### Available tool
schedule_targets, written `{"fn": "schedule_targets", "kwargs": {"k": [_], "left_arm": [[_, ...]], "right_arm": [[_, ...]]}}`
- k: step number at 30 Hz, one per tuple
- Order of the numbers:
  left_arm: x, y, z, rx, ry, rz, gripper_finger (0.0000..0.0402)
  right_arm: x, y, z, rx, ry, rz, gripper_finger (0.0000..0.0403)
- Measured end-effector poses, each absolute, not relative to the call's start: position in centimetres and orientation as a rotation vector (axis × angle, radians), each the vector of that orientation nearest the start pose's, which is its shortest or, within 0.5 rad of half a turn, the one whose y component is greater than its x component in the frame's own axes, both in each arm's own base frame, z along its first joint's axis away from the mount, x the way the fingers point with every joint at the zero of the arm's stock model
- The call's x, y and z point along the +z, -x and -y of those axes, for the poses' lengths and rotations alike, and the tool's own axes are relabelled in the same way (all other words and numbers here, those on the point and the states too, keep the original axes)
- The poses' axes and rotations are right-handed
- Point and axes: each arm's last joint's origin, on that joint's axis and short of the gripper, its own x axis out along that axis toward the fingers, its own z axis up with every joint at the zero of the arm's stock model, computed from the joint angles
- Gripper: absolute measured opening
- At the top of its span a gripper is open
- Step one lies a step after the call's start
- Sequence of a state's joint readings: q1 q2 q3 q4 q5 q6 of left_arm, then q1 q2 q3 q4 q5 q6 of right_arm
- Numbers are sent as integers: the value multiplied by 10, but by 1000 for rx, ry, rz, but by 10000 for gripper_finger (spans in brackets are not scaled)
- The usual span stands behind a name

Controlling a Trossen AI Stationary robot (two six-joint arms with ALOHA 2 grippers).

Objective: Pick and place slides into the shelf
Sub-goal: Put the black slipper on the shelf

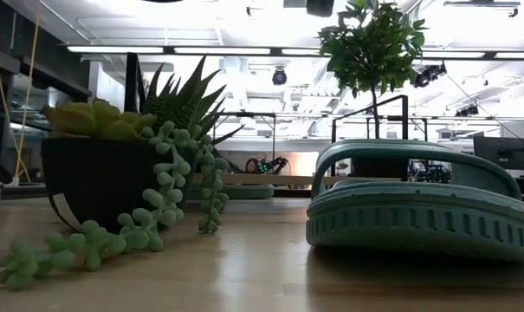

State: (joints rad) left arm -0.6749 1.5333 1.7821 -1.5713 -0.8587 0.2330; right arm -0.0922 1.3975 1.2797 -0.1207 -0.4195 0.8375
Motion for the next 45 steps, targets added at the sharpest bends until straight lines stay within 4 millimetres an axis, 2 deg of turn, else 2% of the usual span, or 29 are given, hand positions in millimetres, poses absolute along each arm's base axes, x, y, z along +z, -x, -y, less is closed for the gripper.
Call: {"fn": "schedule_targets", "kwargs": {"k": [4,8,15,22,31,45], "left_arm": [[402,-215,138,17,-1204,-1003,0],[403,-217,136,24,-1283,-1004,0],[405,-221,139,-19,-1373,-964,0],[406,-224,141,-38,-1411,-941,0],[408,-228,144,-52,-1438,-898,0],[411,-232,147,-58,-1450,-859,0]], "right_arm": [[366,-329,19,201,-995,-339,179],[356,-343,16,206,-1048,-342,202],[337,-362,13,203,-1077,-366,204],[329,-372,14,223,-1094,-354,204],[327,-379,12,255,-1092,-316,204],[328,-382,-5,337,-1079,-315,204]]}}
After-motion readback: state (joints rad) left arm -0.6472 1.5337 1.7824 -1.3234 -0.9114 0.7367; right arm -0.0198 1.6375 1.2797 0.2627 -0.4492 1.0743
